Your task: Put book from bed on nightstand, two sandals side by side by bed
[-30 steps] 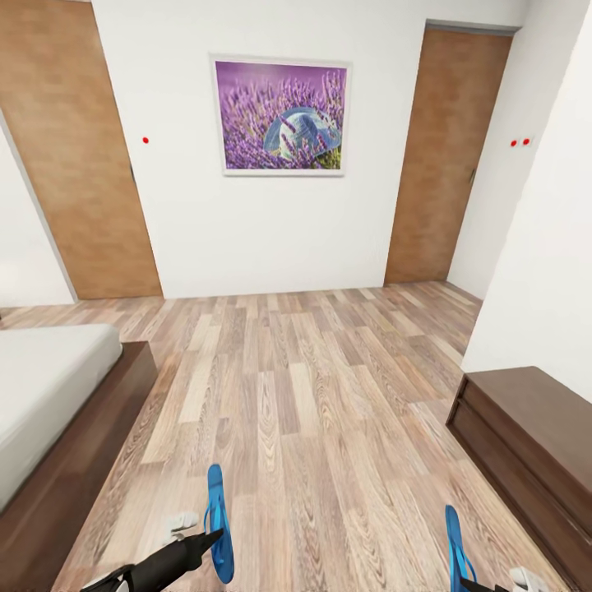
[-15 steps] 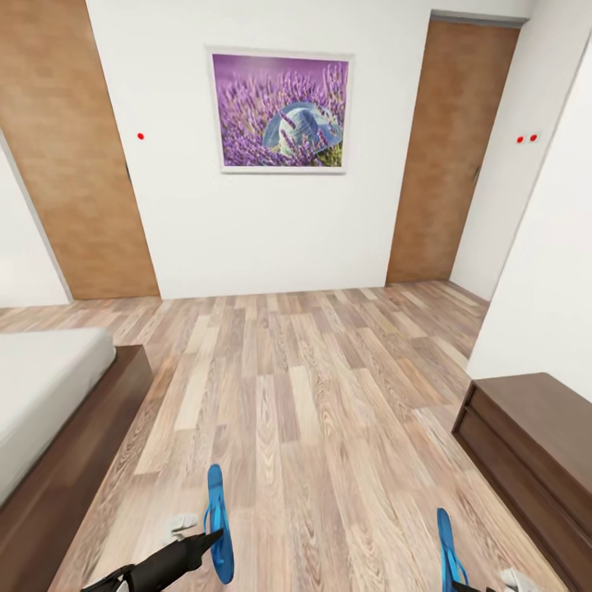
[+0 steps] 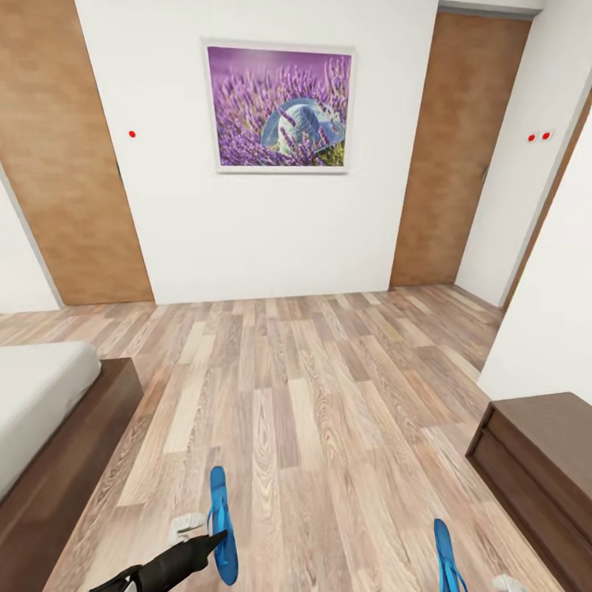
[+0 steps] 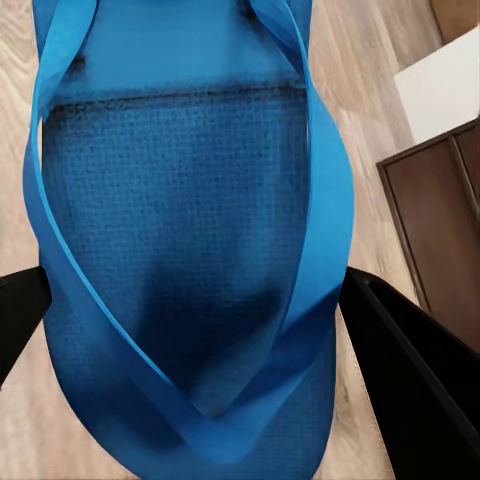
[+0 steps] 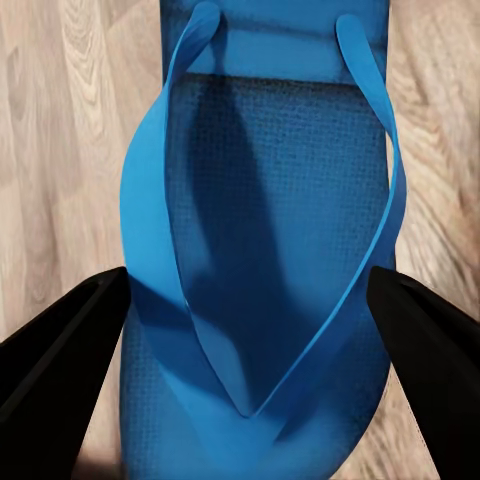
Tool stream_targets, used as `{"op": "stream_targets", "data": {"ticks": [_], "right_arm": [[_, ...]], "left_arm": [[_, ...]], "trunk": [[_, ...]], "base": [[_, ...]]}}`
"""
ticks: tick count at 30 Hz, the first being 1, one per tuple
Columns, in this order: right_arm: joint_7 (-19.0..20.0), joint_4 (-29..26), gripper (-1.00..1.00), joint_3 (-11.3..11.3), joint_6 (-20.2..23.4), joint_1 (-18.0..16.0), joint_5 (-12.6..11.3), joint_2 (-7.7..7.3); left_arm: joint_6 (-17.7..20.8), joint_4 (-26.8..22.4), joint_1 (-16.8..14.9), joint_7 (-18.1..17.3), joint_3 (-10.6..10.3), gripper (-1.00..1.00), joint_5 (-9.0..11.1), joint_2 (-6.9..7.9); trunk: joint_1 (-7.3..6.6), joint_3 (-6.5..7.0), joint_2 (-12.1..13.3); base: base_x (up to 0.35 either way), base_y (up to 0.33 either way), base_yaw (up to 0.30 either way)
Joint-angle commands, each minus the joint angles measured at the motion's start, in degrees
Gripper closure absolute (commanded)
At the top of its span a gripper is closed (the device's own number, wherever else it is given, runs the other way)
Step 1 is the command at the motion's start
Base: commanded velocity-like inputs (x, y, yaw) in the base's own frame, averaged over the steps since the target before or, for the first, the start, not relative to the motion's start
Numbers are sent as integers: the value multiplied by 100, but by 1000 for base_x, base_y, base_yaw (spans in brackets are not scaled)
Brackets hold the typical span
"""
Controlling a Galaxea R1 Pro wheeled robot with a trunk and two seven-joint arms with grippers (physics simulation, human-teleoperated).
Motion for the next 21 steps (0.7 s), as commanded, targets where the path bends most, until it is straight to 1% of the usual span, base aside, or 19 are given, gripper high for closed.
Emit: {"op": "stream_targets", "data": {"ticks": [1,21], "right_arm": [[13,-3,100,35,33,-4,-64,0],[15,-2,100,27,33,-1,-60,83]], "left_arm": [[37,3,-3,-22,15,100,41,-9],[37,3,-7,-18,19,100,41,-16]], "trunk": [[2,-5,-2],[2,-5,-2]], "base": [[318,0,0],[322,0,0]]}}
